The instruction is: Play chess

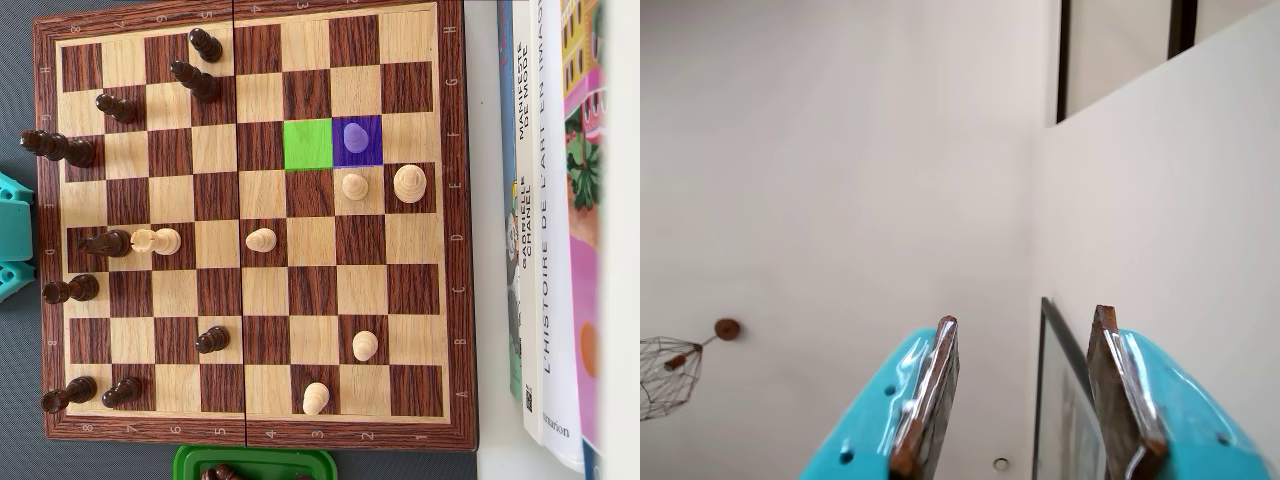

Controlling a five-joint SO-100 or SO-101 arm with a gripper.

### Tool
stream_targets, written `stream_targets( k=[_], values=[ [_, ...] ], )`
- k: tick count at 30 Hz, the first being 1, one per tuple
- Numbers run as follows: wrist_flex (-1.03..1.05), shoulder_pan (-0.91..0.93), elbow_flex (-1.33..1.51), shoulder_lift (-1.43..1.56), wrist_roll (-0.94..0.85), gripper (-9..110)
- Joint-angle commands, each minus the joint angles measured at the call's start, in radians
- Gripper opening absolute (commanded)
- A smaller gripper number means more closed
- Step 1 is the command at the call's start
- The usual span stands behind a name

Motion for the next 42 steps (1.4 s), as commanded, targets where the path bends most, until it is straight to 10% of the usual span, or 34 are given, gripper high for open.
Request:
stream_targets(
  k=[1, 23, 42],
  values=[
    [0.011, -0.011, -0.074, -0.091, -0.006, 19],
    [0.719, -0.043, -0.816, -0.589, -0.006, 19],
    [1.445, -0.054, -0.894, -0.759, -0.005, 19]
  ],
)
